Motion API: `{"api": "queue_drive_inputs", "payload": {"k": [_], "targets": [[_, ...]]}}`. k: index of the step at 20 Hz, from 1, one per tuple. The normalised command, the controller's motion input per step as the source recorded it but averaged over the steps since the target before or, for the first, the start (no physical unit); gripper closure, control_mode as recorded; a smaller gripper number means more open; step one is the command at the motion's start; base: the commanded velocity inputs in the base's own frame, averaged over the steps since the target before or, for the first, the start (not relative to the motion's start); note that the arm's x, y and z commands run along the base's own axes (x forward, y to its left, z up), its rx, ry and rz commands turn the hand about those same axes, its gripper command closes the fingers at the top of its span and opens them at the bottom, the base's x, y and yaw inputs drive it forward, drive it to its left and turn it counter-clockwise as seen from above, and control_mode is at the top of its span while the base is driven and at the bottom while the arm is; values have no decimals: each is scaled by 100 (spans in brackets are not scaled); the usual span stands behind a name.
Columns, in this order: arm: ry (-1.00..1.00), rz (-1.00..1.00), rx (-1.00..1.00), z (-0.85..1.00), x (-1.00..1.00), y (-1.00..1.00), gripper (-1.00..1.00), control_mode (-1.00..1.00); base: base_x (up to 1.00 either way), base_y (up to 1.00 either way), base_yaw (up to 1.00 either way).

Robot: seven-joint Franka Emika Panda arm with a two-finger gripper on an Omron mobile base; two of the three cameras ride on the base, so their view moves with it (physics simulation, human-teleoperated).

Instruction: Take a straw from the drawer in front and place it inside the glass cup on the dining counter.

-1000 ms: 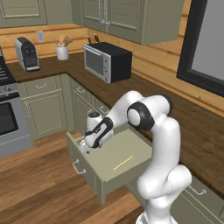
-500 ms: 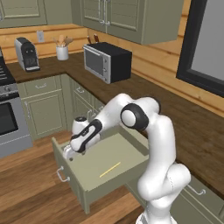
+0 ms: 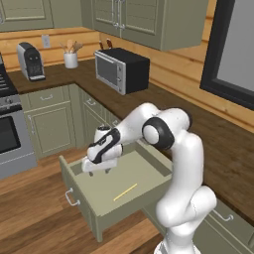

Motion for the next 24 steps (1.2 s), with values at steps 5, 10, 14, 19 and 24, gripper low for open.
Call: {"api": "queue_drive_inputs", "payload": {"k": [5, 10, 14, 19, 24], "targets": [[9, -34, 0, 0, -13, -100, -100, -100, 0, 0, 0], [0, -22, -4, 0, -39, -62, -100, -100, 0, 0, 0], [0, -8, -13, -8, -34, -17, -100, -100, 0, 0, 0], [0, -3, -13, -1, -1, -19, -100, -100, 0, 0, 0], [2, 0, -4, -9, 0, -32, -100, -100, 0, 0, 0]]}}
